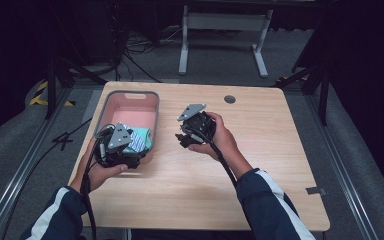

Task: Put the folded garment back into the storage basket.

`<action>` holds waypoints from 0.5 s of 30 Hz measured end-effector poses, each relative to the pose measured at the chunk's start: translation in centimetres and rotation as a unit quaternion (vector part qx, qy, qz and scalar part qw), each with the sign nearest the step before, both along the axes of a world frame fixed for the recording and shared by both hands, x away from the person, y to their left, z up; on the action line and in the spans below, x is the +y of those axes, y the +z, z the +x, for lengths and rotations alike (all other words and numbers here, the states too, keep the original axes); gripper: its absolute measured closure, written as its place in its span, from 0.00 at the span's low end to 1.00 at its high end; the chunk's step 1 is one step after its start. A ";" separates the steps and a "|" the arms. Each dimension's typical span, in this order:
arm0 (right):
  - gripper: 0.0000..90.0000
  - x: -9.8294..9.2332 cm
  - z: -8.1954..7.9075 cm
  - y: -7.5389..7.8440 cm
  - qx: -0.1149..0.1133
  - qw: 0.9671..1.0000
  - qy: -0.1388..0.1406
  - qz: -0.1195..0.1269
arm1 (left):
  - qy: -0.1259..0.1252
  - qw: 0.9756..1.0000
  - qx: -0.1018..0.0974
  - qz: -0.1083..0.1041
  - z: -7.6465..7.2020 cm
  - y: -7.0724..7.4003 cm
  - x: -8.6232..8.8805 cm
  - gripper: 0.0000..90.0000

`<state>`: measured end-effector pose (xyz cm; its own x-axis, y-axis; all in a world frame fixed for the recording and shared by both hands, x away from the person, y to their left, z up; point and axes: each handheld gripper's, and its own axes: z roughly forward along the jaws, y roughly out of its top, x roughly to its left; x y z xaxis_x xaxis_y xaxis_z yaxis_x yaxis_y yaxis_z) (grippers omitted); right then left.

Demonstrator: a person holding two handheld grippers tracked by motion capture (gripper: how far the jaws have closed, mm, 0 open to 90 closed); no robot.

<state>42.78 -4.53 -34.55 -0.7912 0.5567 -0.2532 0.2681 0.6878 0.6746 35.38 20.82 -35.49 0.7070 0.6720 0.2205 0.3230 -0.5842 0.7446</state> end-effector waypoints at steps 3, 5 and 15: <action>0.34 -0.8 -0.3 0.0 -0.001 1.000 0.000 -0.005 | -0.003 1.000 0.000 -0.003 -0.2 -0.3 -0.5 0.24; 0.34 -1.1 -0.5 -0.1 -0.001 1.000 0.000 -0.007 | -0.008 1.000 0.001 0.005 -0.4 -0.5 -0.9 0.24; 0.34 -4.3 -1.4 -1.4 0.001 1.000 -0.020 -0.016 | -0.037 0.999 -0.003 0.038 -1.1 -2.0 -3.3 0.23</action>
